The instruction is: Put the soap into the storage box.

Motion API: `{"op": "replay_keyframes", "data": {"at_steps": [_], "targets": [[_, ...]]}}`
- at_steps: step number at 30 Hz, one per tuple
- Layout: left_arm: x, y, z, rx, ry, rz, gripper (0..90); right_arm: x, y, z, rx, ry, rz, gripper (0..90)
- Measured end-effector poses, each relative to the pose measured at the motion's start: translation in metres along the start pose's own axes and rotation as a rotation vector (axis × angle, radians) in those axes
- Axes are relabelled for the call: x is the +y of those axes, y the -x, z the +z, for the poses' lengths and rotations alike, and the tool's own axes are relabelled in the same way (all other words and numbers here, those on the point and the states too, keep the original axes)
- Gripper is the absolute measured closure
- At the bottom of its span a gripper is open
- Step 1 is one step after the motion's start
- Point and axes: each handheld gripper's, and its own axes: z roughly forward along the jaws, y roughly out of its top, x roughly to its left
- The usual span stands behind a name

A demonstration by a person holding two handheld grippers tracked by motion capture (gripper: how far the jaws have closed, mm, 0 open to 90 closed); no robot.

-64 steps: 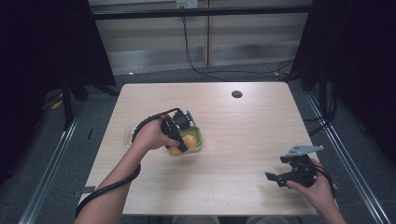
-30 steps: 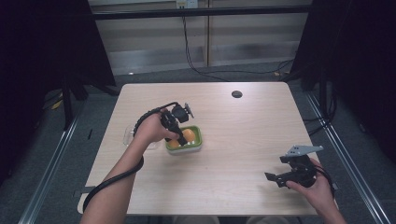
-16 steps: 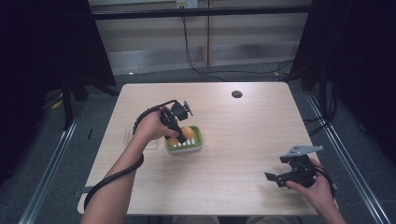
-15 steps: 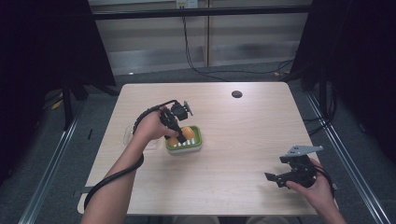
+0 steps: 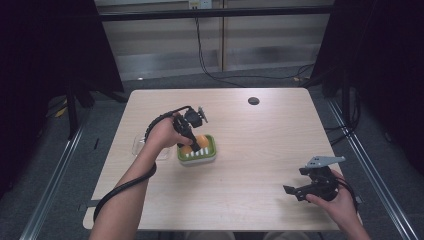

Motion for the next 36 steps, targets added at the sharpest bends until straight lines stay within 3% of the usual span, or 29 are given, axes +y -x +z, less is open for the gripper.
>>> {"op": "replay_keyframes", "data": {"at_steps": [3,5,9,10,12,15,19,29,36], "targets": [[0.002,-0.003,0.0,-0.009,-0.011,0.01,49.5,0.0,0.0,0.0,0.0,0.0,-0.001,6.2],[0.001,-0.002,0.001,0.004,0.004,-0.005,49.5,0.0,0.0,0.001,0.002,0.001,-0.002,6.2],[0.002,-0.005,0.001,0.008,-0.009,0.02,49.5,0.0,0.0,0.002,0.004,-0.005,-0.007,6.2],[0.003,-0.006,0.001,-0.005,-0.007,0.009,49.5,0.0,0.0,0.002,0.004,-0.005,-0.004,6.2],[0.002,-0.006,0.002,0.011,0.01,-0.001,49.5,0.0,0.0,0.002,0.004,-0.003,-0.003,6.2],[0.003,-0.008,0.002,0.016,-0.008,0.024,49.5,0.0,0.0,0.003,0.003,-0.006,-0.01,6.2],[0.004,-0.006,0.002,0.009,0.002,0.007,49.5,0.0,-0.001,0.003,0.004,-0.003,-0.007,6.2],[0.007,-0.01,0.005,0.025,-0.009,0.035,49.5,0.0,-0.001,0.003,0.005,-0.009,-0.005,6.2],[0.007,-0.011,0.009,0.03,0.002,0.019,49.5,0.0,0.0,0.002,0.004,-0.004,-0.004,6.2]]}}
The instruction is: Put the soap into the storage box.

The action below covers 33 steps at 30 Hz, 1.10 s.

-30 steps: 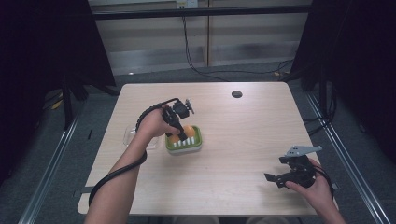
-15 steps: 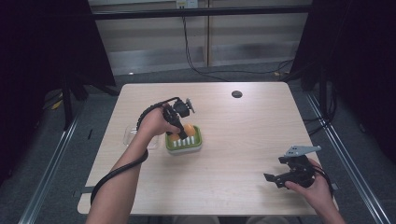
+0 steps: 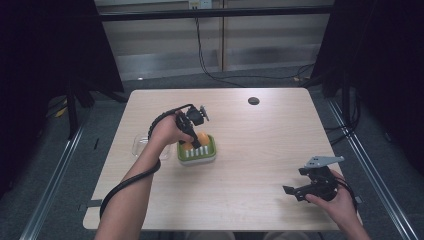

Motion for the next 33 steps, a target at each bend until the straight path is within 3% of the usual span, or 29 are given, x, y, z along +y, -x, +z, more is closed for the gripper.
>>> {"op": "replay_keyframes", "data": {"at_steps": [3,4,6,10,13,18,20,23,27,31,33], "targets": [[0.001,-0.001,0.001,0.001,-0.002,-0.002,49.5,0.0,0.0,0.0,0.003,-0.001,-0.001,6.2],[0.001,-0.002,0.001,-0.001,-0.015,0.019,49.5,0.0,0.0,0.0,0.001,-0.003,-0.004,6.2],[0.001,-0.003,0.001,-0.006,-0.017,0.022,49.5,0.0,0.0,0.001,0.0,0.0,-0.004,6.2],[0.001,-0.002,0.003,0.001,0.003,-0.006,49.5,0.0,0.0,0.001,0.001,-0.001,-0.006,6.2],[0.001,-0.005,0.004,0.006,-0.016,0.019,49.5,0.0,0.0,0.001,0.006,-0.005,-0.004,6.2],[0.0,-0.005,0.007,0.005,-0.008,0.002,49.5,0.0,-0.001,0.001,0.003,-0.003,0.001,6.2],[0.001,-0.007,0.007,0.001,-0.034,0.03,49.5,0.0,-0.001,0.001,0.003,-0.003,0.001,6.2],[0.0,-0.006,0.009,0.001,-0.013,0.003,49.5,0.0,-0.001,0.001,0.002,-0.004,0.0,6.2],[0.001,-0.008,0.01,0.0,-0.025,0.019,49.5,0.0,0.0,0.002,0.003,-0.003,-0.001,6.2],[0.001,-0.008,0.013,-0.017,-0.015,-0.003,49.5,0.0,0.0,0.002,0.004,-0.005,-0.003,6.1],[0.001,-0.008,0.014,-0.006,-0.005,0.0,49.5,0.0,0.0,0.002,0.004,-0.003,-0.002,6.1]]}}
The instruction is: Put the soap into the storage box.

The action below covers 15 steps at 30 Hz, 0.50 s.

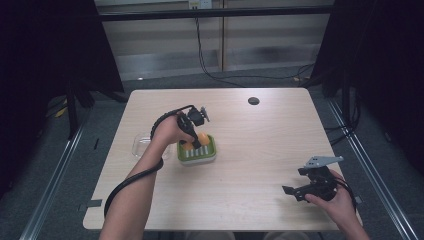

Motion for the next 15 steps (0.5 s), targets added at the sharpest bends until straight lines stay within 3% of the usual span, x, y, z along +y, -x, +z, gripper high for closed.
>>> {"op": "replay_keyframes", "data": {"at_steps": [4,7,15], "targets": [[-0.0007,-0.0025,0.0009,-0.013,-0.007,0.002,49.5,-0.0005,0.0002,0.0003,0.002,0.002,-0.002,6.2],[-0.0013,-0.0026,0.0024,0.005,-0.007,0.002,49.5,-0.0006,0.0002,0.0004,0.003,-0.002,-0.002,6.1],[-0.0013,-0.0036,0.0059,0.004,-0.011,0.001,49.5,-0.0004,0.0004,0.0006,0.004,-0.002,-0.005,6.1]]}}
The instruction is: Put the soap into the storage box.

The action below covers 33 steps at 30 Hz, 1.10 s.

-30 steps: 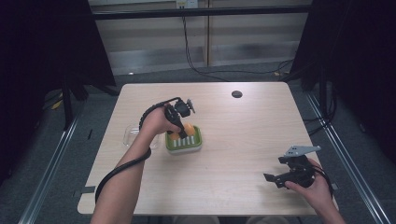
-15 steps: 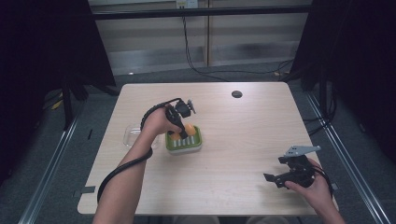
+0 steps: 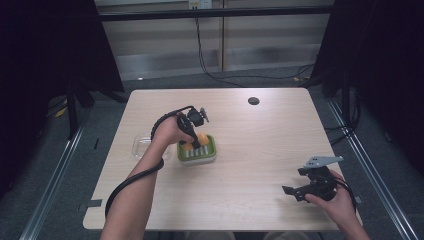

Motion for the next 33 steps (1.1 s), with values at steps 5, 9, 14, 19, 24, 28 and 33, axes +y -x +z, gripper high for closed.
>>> {"op": "replay_keyframes", "data": {"at_steps": [5,9,14,19,24,28,33], "targets": [[0.001,-0.002,0.002,-0.012,-0.013,0.009,49.5,0.0,0.0,0.0,0.0,0.001,0.002,6.1],[0.001,0.0,0.006,0.007,0.004,-0.008,49.5,0.0,0.0,0.0,0.0,-0.001,0.0,6.1],[0.001,-0.002,0.009,0.002,0.001,-0.005,49.5,0.0,-0.001,0.0,0.002,0.003,0.004,6.1],[0.001,-0.003,0.011,-0.002,-0.003,-0.005,49.4,0.0,0.0,0.0,-0.001,0.001,0.0,6.1],[0.001,-0.002,0.013,0.0,0.002,-0.014,49.4,0.001,0.0,-0.001,-0.002,0.003,0.004,6.2],[0.001,-0.001,0.014,-0.002,0.001,-0.017,49.4,0.0,0.0,-0.001,-0.002,-0.001,0.006,6.1],[0.001,-0.001,0.015,-0.008,-0.001,-0.012,49.4,0.001,0.0,-0.001,-0.003,0.001,0.006,6.1]]}}
